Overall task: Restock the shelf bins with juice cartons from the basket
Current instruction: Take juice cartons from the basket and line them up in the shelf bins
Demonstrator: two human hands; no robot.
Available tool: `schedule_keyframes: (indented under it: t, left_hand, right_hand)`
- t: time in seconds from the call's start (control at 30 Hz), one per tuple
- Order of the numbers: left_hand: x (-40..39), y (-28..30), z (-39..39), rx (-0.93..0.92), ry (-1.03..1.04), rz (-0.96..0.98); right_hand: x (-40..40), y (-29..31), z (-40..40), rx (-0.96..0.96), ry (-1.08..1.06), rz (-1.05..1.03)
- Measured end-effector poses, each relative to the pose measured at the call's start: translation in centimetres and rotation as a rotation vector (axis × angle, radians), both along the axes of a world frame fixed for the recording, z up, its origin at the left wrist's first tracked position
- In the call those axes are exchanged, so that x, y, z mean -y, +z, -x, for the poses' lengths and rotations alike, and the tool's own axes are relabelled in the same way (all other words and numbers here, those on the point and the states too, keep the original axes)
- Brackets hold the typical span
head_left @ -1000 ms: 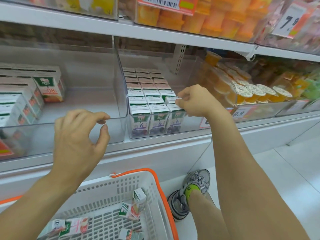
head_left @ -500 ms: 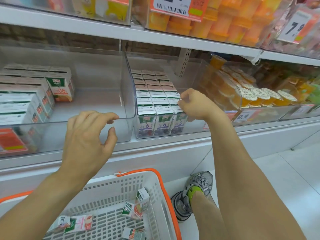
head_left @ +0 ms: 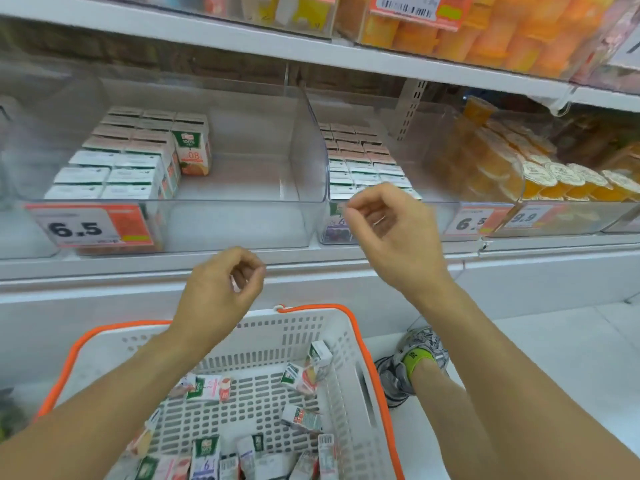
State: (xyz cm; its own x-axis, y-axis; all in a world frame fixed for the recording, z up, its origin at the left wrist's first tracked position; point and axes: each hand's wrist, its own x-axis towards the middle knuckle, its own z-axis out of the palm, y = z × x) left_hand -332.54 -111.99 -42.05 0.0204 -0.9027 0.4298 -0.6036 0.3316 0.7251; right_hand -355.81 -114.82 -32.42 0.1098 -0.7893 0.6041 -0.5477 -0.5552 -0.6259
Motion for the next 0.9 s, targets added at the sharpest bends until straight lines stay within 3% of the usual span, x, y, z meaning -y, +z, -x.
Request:
schedule_keyframes:
  t: [0.17,0.27,0.6,0.73,0.9]
  left_hand:
    - [-4.2,-9.0,-5.4,0.184,-0.021,-0.508]
    - [-7.0,-13.7,-8.5,0.2,0.076,-0.643]
    - [-7.1,-21.0,-12.7,0.391,0.21,-0.777]
    - [-5.5,-23.6,-13.3,0.411,0.152,-0.878]
    - [-4.5,-25.6,-14.0,0.376,0.178,-0.803]
  right_hand:
    - [-4.8,-11.5,-3.5,-0.071,0.159,-0.478]
    - [-6.3,-18.1,-4.6,-0.154,0.181,-0.698]
    - [-6.1,-30.7,-10.2,-0.287,0.141,-1.082]
    - [-4.1,-34.4,-14.5,-0.358,0.171,-1.094]
    - [-3.4,-38.1,-17.7,-0.506,0.228,-1.052]
